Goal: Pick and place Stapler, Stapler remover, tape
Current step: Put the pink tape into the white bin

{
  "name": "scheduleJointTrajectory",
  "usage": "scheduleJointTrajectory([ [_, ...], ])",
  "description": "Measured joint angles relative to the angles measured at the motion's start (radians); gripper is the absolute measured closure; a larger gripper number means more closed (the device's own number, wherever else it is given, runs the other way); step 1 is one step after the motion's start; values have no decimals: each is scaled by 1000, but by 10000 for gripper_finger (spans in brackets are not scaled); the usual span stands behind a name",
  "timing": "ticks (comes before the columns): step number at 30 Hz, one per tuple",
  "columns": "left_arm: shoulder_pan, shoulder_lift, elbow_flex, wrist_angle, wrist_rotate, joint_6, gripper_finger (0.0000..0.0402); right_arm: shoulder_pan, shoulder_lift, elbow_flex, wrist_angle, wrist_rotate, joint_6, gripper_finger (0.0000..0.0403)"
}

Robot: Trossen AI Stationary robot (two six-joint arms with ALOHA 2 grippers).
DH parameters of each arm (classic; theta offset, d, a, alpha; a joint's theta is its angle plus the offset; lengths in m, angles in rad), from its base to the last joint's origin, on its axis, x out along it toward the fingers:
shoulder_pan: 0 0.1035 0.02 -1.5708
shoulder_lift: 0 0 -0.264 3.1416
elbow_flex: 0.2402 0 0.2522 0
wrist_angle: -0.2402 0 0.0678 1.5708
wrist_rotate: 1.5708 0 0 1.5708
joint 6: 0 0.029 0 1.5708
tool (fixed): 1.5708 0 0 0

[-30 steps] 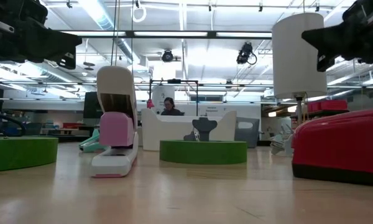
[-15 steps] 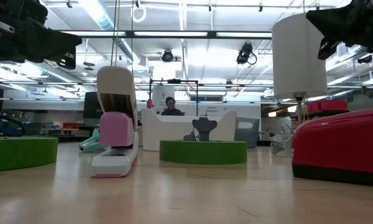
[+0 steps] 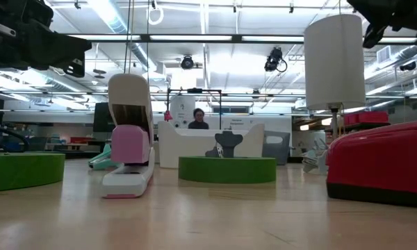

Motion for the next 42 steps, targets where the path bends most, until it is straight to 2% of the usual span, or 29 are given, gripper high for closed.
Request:
scheduleJointTrajectory([
  [10, 0, 0, 0, 0, 0, 0, 394, 0, 56, 92, -36, 3, 0, 399],
  [18, 0, 0, 0, 0, 0, 0, 394, 0, 214, 225, -38, -2, 1, 399],
  [30, 0, 0, 0, 0, 0, 0, 394, 0, 481, 508, -237, -6, 0, 399],
  [39, 0, 0, 0, 0, 0, 0, 394, 0, 603, 676, -254, -9, 50, 399],
  [42, 0, 0, 0, 0, 0, 0, 394, 0, 633, 722, -258, -45, 82, 399],
])
